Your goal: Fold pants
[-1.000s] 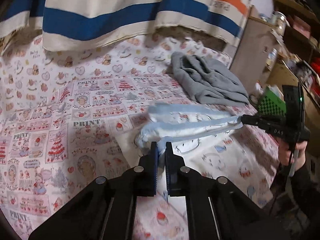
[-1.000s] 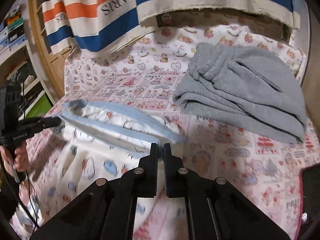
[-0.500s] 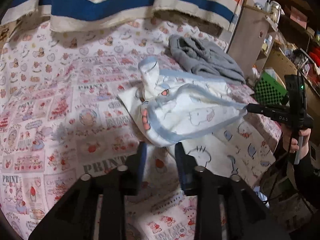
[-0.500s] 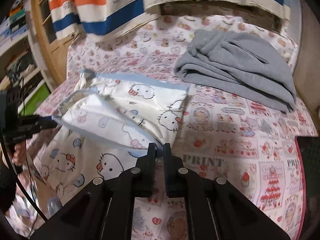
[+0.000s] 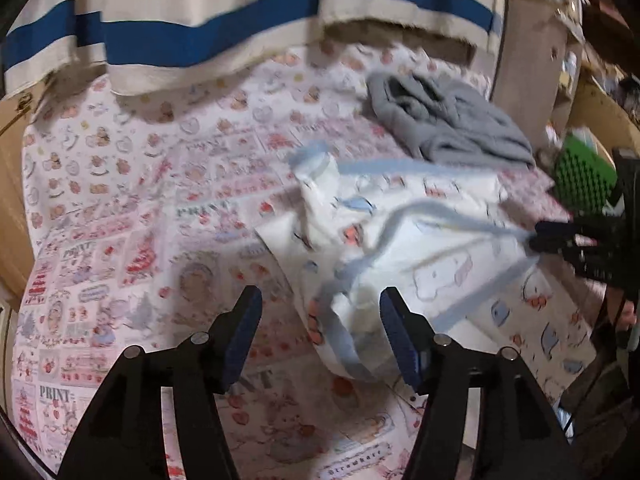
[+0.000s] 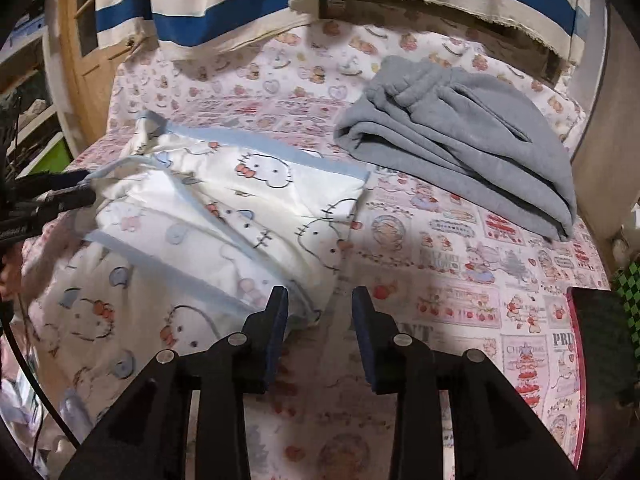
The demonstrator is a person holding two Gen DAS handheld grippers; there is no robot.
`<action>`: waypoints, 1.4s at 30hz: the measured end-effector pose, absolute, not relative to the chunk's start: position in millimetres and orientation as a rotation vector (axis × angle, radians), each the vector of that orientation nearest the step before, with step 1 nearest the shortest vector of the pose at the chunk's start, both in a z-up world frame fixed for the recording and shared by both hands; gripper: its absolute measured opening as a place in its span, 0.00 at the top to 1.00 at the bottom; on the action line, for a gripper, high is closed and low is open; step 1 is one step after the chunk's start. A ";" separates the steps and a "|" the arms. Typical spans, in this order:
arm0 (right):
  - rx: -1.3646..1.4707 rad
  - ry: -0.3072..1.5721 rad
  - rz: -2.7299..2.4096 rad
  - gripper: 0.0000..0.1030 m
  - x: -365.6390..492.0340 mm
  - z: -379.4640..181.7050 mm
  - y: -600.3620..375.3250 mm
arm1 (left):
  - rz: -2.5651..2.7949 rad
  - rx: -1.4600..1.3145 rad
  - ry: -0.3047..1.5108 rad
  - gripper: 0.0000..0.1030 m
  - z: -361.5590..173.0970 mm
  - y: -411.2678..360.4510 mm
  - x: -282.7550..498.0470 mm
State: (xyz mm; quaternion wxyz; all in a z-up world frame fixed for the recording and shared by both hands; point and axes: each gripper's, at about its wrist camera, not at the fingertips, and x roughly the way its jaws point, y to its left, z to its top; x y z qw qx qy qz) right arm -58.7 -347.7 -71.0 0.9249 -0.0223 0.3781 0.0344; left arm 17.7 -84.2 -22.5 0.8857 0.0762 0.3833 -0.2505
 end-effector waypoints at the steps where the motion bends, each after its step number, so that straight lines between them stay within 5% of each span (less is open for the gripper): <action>1: -0.033 0.777 0.080 0.67 -58.1 -71.0 -349.5 | -0.517 0.176 0.793 0.42 -24.2 -86.3 16.0; 4: -0.021 0.781 0.135 0.67 -54.6 -70.2 -346.8 | -0.475 0.227 0.756 0.46 -24.5 -91.9 12.4; 7: -0.106 0.779 0.126 0.68 -49.7 -71.0 -333.2 | -0.475 0.244 0.724 0.71 -21.9 -96.4 11.5; 8: -0.129 0.772 0.112 0.83 -49.1 -71.3 -330.1 | -0.477 0.252 0.713 0.88 -20.4 -97.7 11.5; 9: -0.152 0.766 0.091 0.97 -48.7 -71.2 -327.8 | -0.467 0.261 0.705 0.94 -18.7 -98.5 11.6; 10: -0.149 0.755 0.075 0.97 -50.0 -70.1 -328.4 | -0.449 0.260 0.689 0.94 -16.2 -97.0 10.4; 22: -0.088 0.715 0.054 0.97 -88.4 -74.2 -337.4 | -0.399 0.180 0.712 0.94 -28.1 -61.4 -7.2; 28: -0.037 0.699 0.069 0.97 -95.6 -71.6 -349.7 | -0.580 0.102 0.816 0.80 -35.5 -55.8 -13.4; 30: 0.015 0.674 0.094 0.89 -98.4 -59.4 -358.1 | -0.633 0.047 0.790 0.74 -19.6 -49.3 -15.2; 32: 0.052 0.649 0.106 0.76 -98.7 -47.0 -364.9 | -0.646 0.008 0.744 0.52 -1.0 -45.2 -13.6; 35: 0.120 0.602 0.137 0.60 -95.4 -28.2 -376.2 | -0.622 0.018 0.684 0.50 21.2 -50.9 -4.3; 42: 0.205 0.653 0.142 0.58 -34.3 -21.3 -386.9 | -0.527 -0.018 0.788 0.44 7.8 -77.9 79.0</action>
